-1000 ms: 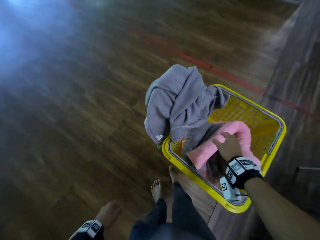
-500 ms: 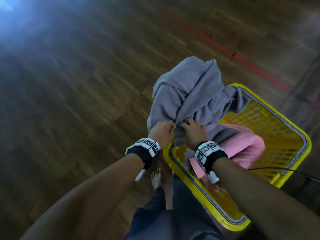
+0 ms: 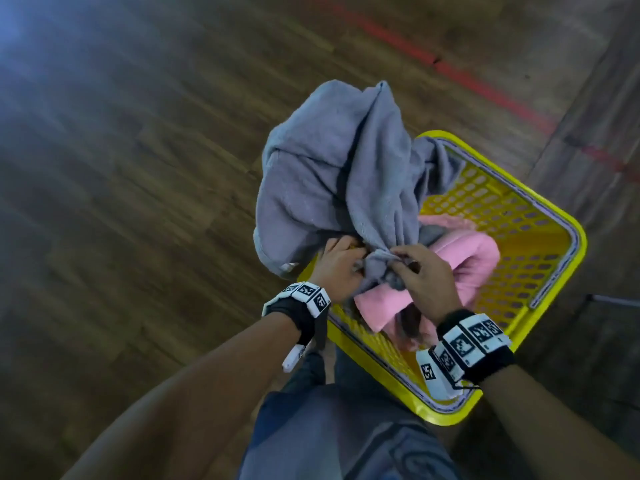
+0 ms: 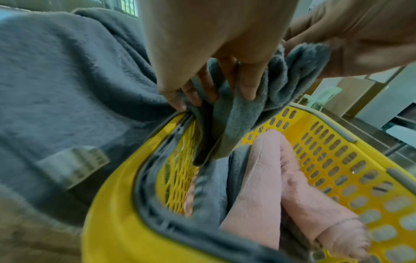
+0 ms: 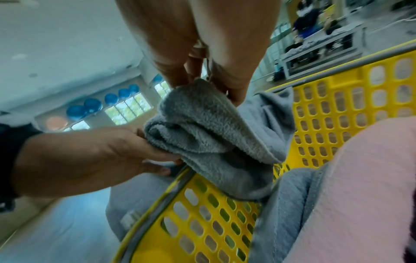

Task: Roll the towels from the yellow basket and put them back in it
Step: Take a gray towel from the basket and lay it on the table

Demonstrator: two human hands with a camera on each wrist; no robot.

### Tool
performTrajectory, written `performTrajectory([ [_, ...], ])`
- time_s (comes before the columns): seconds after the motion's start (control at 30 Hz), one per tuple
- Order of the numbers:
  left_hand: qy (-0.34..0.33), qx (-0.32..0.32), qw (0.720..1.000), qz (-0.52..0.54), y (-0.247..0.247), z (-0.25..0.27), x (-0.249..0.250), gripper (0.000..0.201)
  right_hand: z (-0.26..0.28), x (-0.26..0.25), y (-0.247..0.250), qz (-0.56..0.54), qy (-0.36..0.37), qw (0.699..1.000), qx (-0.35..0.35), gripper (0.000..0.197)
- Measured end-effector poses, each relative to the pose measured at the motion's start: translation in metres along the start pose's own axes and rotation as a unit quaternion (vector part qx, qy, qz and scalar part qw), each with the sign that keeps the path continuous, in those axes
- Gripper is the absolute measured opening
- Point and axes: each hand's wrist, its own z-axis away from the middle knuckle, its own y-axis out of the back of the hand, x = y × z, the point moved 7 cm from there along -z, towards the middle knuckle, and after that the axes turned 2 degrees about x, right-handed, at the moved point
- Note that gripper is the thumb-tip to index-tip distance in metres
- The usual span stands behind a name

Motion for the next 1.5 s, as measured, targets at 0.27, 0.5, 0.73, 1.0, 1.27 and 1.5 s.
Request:
performTrajectory([
  [0.27,-0.082,-0.014,0.972,0.221,0.036,-0.035,0.079,0.049,-0.006,-0.034,0.077,-0.091,0.027,0.99,0.109,0.01],
  [0.5,-0.112,0.092,0.923,0.357,0.153,-0.042,0.114,0.01,-0.047,-0.139,0.147,-0.048,0.136,0.976,0.162,0.014],
  [0.73,-0.17,0.277,0.905,0.273,0.361,0.043,0.102,0.026,-0.05,-0.327,0.159,0.071,0.249,0.954,0.151,0.014],
  [1.0,-0.139,0.479,0.849,0.175,0.528,0.28,0.016,0.037,0.043,-0.56,0.048,0.098,0.413,0.899,0.106,0.021],
  [1.27,-0.001,0.597,0.778,0.198,0.531,0.537,-0.133,0.026,0.198,-0.68,-0.143,0.05,0.518,0.853,-0.043,0.016],
  [1.5,-0.009,0.518,0.755,0.401,0.436,0.604,-0.193,0.02,0.264,-0.62,-0.244,0.055,0.52,0.844,-0.12,0.022],
])
